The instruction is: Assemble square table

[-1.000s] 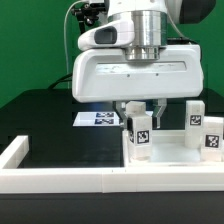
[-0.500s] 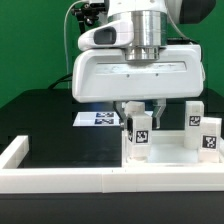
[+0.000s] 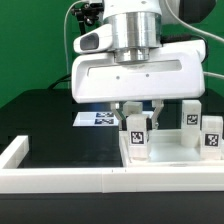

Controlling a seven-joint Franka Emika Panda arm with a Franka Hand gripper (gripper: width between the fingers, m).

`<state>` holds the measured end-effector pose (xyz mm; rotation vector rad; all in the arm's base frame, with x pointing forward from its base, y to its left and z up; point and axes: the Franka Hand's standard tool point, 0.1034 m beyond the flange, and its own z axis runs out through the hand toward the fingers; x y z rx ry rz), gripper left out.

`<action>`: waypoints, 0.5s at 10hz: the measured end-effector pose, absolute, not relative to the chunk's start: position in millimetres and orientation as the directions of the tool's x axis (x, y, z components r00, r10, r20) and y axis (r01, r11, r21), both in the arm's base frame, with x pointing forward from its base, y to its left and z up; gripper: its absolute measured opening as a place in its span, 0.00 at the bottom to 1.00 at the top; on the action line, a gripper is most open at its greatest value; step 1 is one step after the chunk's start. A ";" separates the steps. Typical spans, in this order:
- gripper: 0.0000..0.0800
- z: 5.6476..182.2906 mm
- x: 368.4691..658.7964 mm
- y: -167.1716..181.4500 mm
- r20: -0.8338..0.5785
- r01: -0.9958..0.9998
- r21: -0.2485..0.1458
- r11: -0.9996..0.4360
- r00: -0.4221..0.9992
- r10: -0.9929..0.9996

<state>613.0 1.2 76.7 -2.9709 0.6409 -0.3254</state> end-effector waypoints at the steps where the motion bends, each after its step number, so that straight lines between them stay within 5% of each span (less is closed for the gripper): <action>1: 0.36 76.7 612.9 0.1 0.175 -0.485 -0.146 -0.862 0.845 -0.505; 5: 0.36 75.9 612.2 -0.3 0.110 -0.795 -0.195 -0.575 0.565 -0.818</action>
Offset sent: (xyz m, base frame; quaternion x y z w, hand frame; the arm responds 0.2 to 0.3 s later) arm -0.0101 0.0006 -0.0130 -0.0483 -0.0202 0.2282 0.9722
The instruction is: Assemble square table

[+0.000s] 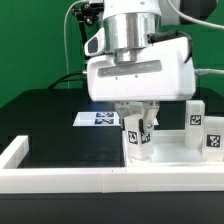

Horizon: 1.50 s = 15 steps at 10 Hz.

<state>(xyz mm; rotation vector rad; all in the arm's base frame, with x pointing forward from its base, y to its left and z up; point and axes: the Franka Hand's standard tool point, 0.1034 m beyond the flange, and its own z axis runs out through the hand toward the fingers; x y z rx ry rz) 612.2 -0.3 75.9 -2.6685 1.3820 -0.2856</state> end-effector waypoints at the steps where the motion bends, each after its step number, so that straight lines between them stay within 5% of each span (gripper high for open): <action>1: 0.36 75.7 612.2 -0.1 0.093 -0.850 -0.199 -0.488 0.479 -0.873; 7: 0.37 76.3 611.9 2.0 0.003 -0.964 -0.210 -0.165 0.168 -0.986; 9: 0.70 76.5 612.2 0.7 0.024 -0.943 -0.210 -0.259 0.259 -0.965; 10: 0.79 77.7 613.5 0.6 0.051 -0.904 -0.205 -0.375 0.373 -0.927; 15: 0.81 80.1 616.9 5.6 0.153 -0.568 -0.145 -0.810 0.796 -0.586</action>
Offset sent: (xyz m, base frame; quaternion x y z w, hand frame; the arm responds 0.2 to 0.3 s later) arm 0.0020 0.0018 0.0049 -0.0117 -0.0142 0.1425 0.9896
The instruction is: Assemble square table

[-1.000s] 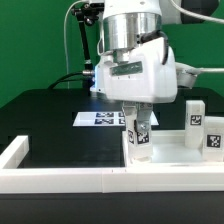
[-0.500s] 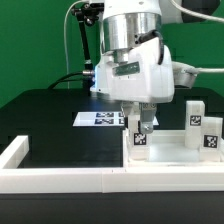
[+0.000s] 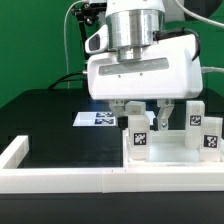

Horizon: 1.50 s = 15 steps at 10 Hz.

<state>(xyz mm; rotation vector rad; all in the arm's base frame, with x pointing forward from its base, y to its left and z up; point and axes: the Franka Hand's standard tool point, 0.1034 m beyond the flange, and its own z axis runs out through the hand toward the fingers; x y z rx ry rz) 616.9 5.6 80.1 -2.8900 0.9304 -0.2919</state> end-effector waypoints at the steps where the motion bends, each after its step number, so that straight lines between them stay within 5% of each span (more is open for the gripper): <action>1: 0.81 80.0 616.5 7.7 0.165 -0.463 -0.115 -0.879 0.863 -0.477; 4: 0.81 77.5 612.7 9.3 0.164 -0.198 -0.047 -0.979 0.965 -0.203; 9: 0.80 77.4 612.1 5.0 0.166 0.022 -0.005 -1.000 0.986 0.021; 11: 0.36 77.1 612.0 4.9 0.166 0.021 -0.004 -1.000 0.986 0.020; 15: 0.36 77.1 612.0 4.9 0.166 -0.005 -0.010 -1.000 0.986 -0.007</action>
Offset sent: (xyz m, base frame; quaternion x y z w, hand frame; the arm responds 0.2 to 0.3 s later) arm -0.0048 0.0100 -0.0018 -0.0110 -0.0504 -0.2650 0.9629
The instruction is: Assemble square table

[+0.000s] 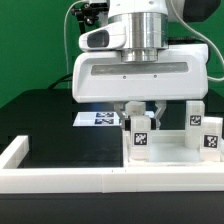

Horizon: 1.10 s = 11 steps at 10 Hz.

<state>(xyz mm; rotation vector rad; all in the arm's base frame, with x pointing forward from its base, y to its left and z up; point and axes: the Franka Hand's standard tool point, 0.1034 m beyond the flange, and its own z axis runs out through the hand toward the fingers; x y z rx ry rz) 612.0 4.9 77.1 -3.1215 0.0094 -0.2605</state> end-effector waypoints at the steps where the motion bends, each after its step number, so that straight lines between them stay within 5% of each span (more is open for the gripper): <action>1: 0.36 77.1 612.0 4.9 0.165 -0.076 -0.023 -0.997 0.983 -0.078; 6: 0.36 76.3 611.1 4.2 0.163 -0.562 -0.117 -0.818 0.802 -0.575; 11: 0.37 74.6 609.1 4.3 0.062 -0.930 -0.165 -0.329 0.323 -0.944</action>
Offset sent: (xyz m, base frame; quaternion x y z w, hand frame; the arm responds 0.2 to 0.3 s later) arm -0.0095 0.0013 0.0023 -0.0443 0.0417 0.2388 0.9692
